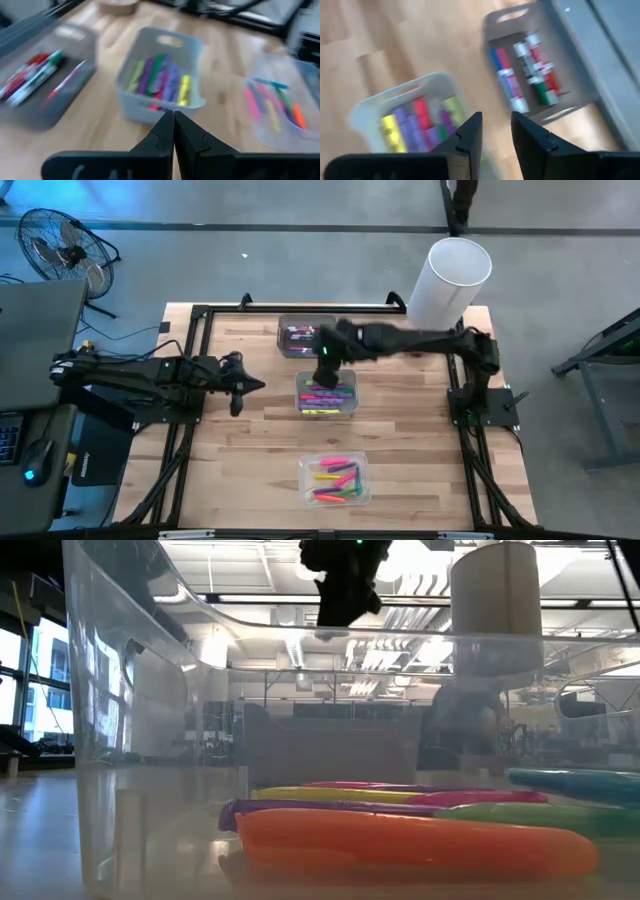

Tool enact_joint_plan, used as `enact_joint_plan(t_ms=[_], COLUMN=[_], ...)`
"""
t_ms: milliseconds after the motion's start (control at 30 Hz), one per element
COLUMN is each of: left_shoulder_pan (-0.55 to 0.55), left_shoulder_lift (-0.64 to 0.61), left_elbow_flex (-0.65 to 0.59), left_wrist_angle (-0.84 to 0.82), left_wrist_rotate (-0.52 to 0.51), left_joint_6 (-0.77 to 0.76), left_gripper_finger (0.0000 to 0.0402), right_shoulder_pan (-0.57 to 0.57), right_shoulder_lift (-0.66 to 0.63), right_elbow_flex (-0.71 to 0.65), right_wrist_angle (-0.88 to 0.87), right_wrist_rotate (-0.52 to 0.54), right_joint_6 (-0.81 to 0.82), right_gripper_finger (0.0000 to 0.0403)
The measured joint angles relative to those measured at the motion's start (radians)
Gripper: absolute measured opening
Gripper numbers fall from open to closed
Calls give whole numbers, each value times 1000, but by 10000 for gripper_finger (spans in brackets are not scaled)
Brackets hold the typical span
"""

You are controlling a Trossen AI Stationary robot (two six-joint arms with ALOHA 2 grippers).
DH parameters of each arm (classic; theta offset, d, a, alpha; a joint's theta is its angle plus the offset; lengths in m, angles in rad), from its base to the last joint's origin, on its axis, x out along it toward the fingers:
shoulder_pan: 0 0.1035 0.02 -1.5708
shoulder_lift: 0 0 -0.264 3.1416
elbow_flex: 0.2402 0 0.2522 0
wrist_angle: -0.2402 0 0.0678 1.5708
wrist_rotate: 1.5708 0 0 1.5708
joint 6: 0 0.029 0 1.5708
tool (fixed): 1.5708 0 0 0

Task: Pick & Place Markers
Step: Return to Home Position

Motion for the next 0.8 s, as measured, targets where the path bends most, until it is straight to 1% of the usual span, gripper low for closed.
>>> enact_joint_plan(t_ms=[100, 233, 300, 400, 433, 500, 600, 700, 800], left_shoulder_pan=[-1, -1, 0, 0, -1, 0, 0, 0, 0], left_shoulder_lift=[3, 3, -1, -37, -55, -96, -187, -303, -407], left_elbow_flex=[-57, -168, -217, -253, -257, -264, -272, -272, -272], left_wrist_angle=[115, 260, 310, 359, 361, 354, 327, 266, 189], left_wrist_rotate=[62, 76, 106, 145, 146, 146, 138, 133, 133], left_joint_6=[65, 83, 108, 145, 154, 167, 167, 174, 212], left_gripper_finger=[1, 1, 0, 0, 0, 0, 0, 0, 0], right_shoulder_pan=[74, 161, 193, 232, 244, 267, 295, 317, 333], right_shoulder_lift=[-63, -148, -183, -234, -251, -283, -328, -373, -412], right_elbow_flex=[-172, -376, -463, -565, -591, -640, -698, -747, -797], right_wrist_angle=[146, 389, 478, 520, 526, 531, 538, 564, 598], right_wrist_rotate=[0, 6, 0, -1, 5, 30, 52, 57, 96], right_joint_6=[88, 182, 184, 154, 175, 272, 390, 401, 401], right_gripper_finger=[74, 43, 24, 4, 4, 9, 11, 3, 3])
